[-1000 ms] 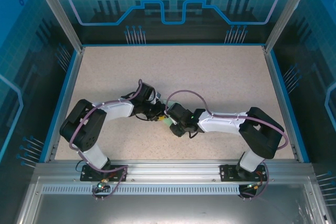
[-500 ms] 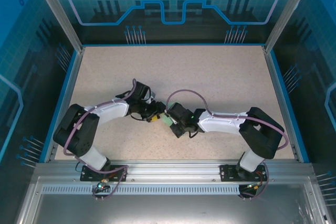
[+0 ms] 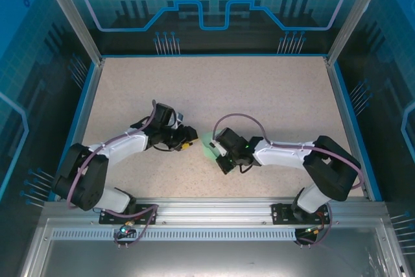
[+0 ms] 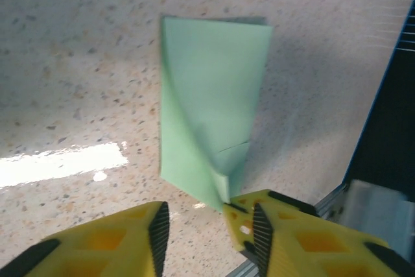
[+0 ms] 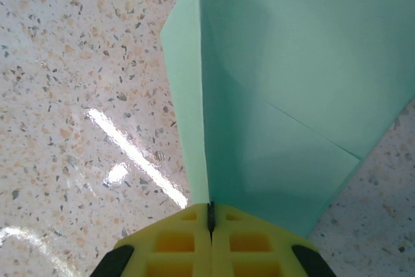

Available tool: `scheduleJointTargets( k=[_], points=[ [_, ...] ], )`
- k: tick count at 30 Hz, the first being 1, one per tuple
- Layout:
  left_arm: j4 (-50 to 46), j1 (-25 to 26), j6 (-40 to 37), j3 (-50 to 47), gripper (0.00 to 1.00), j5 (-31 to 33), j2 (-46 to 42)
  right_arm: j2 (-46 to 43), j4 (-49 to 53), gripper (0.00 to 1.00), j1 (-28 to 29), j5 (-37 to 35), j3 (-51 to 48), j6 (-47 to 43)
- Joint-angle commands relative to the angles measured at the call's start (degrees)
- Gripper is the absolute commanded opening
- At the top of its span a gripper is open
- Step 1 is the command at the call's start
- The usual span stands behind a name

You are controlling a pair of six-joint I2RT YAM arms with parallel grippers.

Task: Fold a paper plane with a square sheet of paper (fold left side to right side)
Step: Fourth fold the wing at the center of the table.

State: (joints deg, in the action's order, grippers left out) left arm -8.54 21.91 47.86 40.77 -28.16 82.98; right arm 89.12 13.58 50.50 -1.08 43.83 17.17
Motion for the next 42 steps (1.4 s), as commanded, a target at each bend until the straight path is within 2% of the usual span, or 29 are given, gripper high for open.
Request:
scheduleJointTargets(
  k=[1,13,24,32,42],
  points=[
    [3.53,0.44,0.81,-1.09,0.37,-2.38,2.17,-1.92,-3.67,0.0,-2.08,6.63,-1.61,1.41],
    [8.14,5.1,2.5,1.79,0.32,-2.6,10.52,-1.63,-8.5,0.0,-8.79,18.51,-4.41,5.71],
    [9.44,7.87,3.3,6.0,0.36,-2.53,16.85,-0.9,-12.33,0.0,-12.71,24.38,-7.13,9.25],
    [9.17,9.05,3.25,8.77,0.4,-2.46,20.31,0.04,-13.9,0.0,-14.59,26.51,-8.28,11.75],
    [7.46,9.71,2.69,10.64,0.42,-1.27,22.96,2.1,-16.17,0.0,-16.48,29.38,-8.97,13.99]
  ],
)
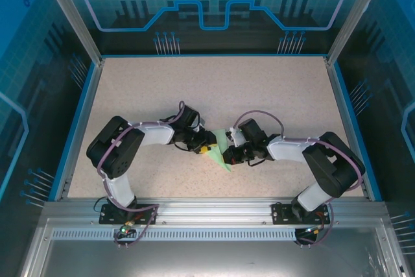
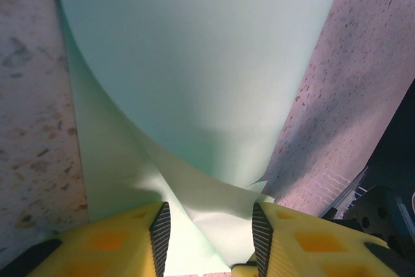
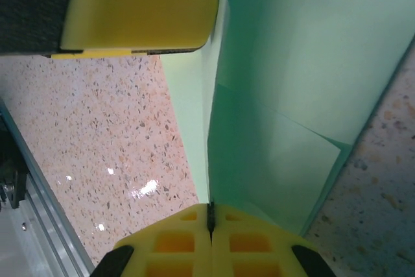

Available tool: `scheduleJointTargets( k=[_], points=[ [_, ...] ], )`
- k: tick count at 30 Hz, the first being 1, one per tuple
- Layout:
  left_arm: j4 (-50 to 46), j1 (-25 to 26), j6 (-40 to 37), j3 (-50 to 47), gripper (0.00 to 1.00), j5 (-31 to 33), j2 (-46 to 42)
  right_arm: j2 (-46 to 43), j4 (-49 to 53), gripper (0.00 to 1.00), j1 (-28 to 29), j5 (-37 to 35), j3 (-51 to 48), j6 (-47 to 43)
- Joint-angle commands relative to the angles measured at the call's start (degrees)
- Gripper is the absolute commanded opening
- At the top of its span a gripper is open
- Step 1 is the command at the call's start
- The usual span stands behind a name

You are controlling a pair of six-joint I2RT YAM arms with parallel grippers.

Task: Fold a paper plane with a square sheet of paper (fold left side to right side)
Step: Fourth fold the wing at the center of the table.

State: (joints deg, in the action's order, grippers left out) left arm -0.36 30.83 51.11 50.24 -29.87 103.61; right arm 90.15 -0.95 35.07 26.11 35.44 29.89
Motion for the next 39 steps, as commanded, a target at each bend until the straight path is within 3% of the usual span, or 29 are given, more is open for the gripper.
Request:
scheduleJointTargets(
  k=[1,8,15,18,27,35,39],
  points=[
    [-0.94,0.83,-0.7,1.36,0.42,0.5,2.54,1.17,-1.77,0.0,-1.14,2.35,-0.59,1.4],
    [-2.24,0.9,-1.28,1.28,0.42,1.48,3.17,-0.21,-0.92,0.12,-1.93,3.22,0.13,1.23],
    [-2.23,0.88,-1.36,1.18,0.41,1.65,3.02,-0.63,0.19,0.31,-3.7,4.85,2.57,0.5],
    [-2.28,0.81,-1.33,1.02,0.41,1.72,2.93,0.99,-0.08,0.33,-4.04,5.76,3.96,0.29],
    [-2.03,0.82,-1.27,0.83,0.41,1.67,2.65,6.61,-0.98,0.31,-3.98,7.16,7.57,0.42],
    [-2.03,0.86,-1.28,0.39,0.42,2.0,2.39,7.24,-1.43,0.07,-4.33,7.29,7.28,0.69],
    [-2.01,0.81,-1.28,0.23,0.43,2.09,2.17,6.71,-1.33,0.03,-5.42,7.41,6.26,0.53]
  ],
)
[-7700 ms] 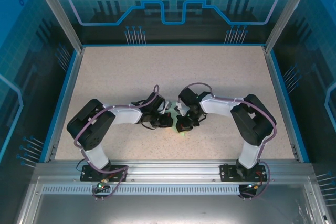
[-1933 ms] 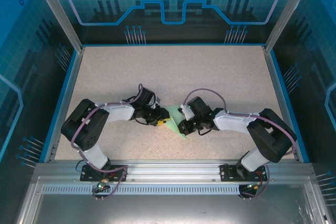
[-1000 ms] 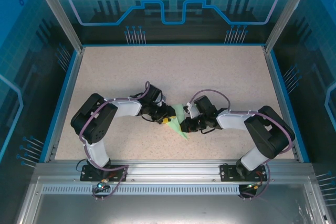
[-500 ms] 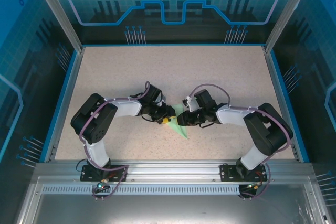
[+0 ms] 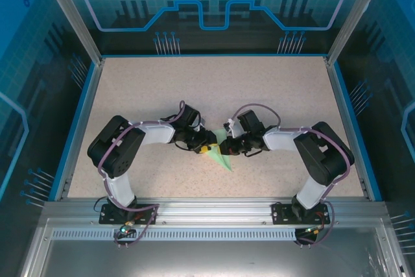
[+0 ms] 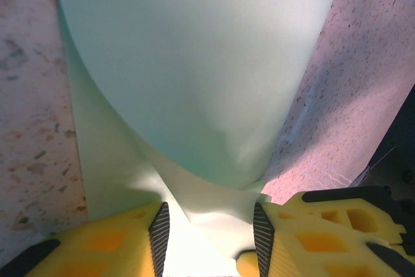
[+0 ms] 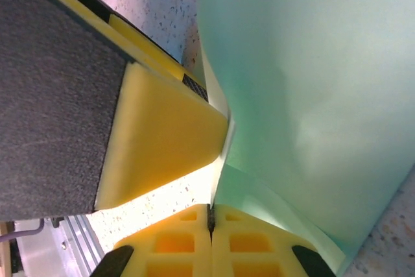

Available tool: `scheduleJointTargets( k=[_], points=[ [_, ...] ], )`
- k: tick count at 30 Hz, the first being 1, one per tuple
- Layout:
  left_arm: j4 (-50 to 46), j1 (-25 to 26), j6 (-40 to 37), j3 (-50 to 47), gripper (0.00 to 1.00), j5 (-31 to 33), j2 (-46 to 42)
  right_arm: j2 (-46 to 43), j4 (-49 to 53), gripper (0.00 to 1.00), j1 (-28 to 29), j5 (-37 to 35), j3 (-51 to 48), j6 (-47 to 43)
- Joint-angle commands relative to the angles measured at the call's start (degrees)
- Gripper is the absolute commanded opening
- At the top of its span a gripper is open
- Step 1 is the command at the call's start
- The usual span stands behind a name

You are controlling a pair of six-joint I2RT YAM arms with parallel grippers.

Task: Fold a paper plane with a square sheet of paper (fold left side to right side)
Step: Fourth fold the wing at the center of the table.

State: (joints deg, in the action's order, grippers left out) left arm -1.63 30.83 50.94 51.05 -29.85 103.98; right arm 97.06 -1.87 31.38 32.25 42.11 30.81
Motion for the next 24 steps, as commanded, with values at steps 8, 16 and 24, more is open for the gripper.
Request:
scheduleJointTargets(
  k=[8,16,24],
  points=[
    [-1.11,0.83,-1.28,-0.51,0.45,2.33,1.51,-0.9,0.21,0.02,-3.85,1.75,-1.93,-1.22],
    [-1.45,0.85,-1.52,-0.49,0.46,2.42,1.38,-1.63,0.89,0.02,-5.7,1.69,-3.27,-1.95],
    [-1.7,0.86,-1.54,-0.33,0.46,2.38,1.43,-0.4,3.12,0.02,-6.07,0.66,-1.56,-3.77]
  ],
)
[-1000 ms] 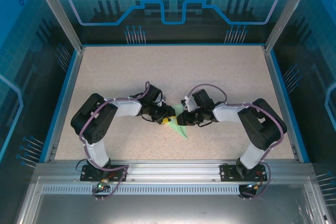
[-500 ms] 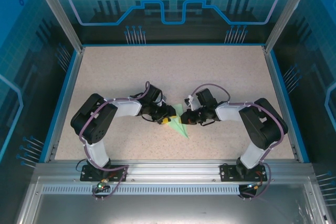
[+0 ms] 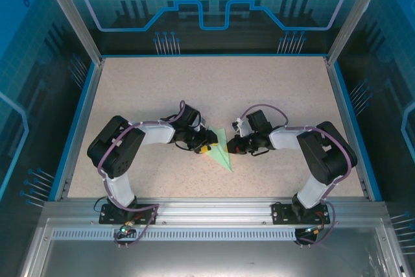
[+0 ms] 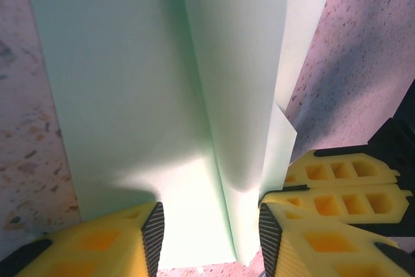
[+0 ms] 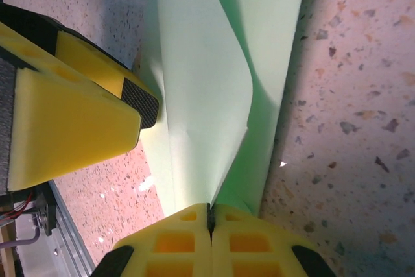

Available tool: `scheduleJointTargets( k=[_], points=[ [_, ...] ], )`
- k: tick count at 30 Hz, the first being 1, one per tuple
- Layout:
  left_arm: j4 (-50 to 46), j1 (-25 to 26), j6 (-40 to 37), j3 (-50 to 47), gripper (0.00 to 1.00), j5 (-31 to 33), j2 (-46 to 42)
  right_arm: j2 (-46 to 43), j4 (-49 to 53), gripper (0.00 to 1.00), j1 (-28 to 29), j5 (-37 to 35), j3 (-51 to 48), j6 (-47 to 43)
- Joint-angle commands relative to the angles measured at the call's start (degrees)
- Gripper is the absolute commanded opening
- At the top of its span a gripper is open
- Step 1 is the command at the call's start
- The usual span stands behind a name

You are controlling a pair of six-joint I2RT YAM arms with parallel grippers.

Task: Fold a paper plane with a square sheet of paper (fold left side to right side)
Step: Fourth fold the wing at the center of the table.

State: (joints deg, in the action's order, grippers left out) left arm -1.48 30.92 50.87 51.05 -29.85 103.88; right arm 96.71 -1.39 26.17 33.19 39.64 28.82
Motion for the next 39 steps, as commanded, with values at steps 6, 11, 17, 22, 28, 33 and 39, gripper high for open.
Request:
scheduleJointTargets(
  k=[6,11,17,22,28,33,39],
  points=[
    [-1.95,0.81,-1.54,-0.07,0.47,2.25,1.67,0.75,4.06,0.02,-0.88,-0.62,2.26,-2.93],
    [-2.08,0.74,-1.65,0.11,0.47,2.23,1.77,1.61,4.37,0.02,-0.9,-0.68,2.64,-3.23],
    [-2.31,0.77,-1.83,0.37,0.47,2.23,1.86,2.58,4.95,0.02,-0.76,-0.78,3.32,-3.6],
    [-2.53,0.77,-1.92,0.55,0.47,2.12,1.98,3.38,5.41,0.03,-0.78,-1.07,3.6,-3.77],
    [-2.61,0.75,-1.96,0.63,0.48,2.01,1.87,4.32,6.25,0.02,-0.69,-1.61,4.17,-4.12],
    [-2.73,0.76,-2.43,0.67,0.48,2.07,1.1,4.93,7.56,0.03,-0.65,-2.39,4.33,-4.35],
    [-5.57,0.8,-4.34,2.33,0.45,2.59,-1.7,5.39,9.94,0.03,-0.51,-3.37,4.66,-4.89]
  ],
)
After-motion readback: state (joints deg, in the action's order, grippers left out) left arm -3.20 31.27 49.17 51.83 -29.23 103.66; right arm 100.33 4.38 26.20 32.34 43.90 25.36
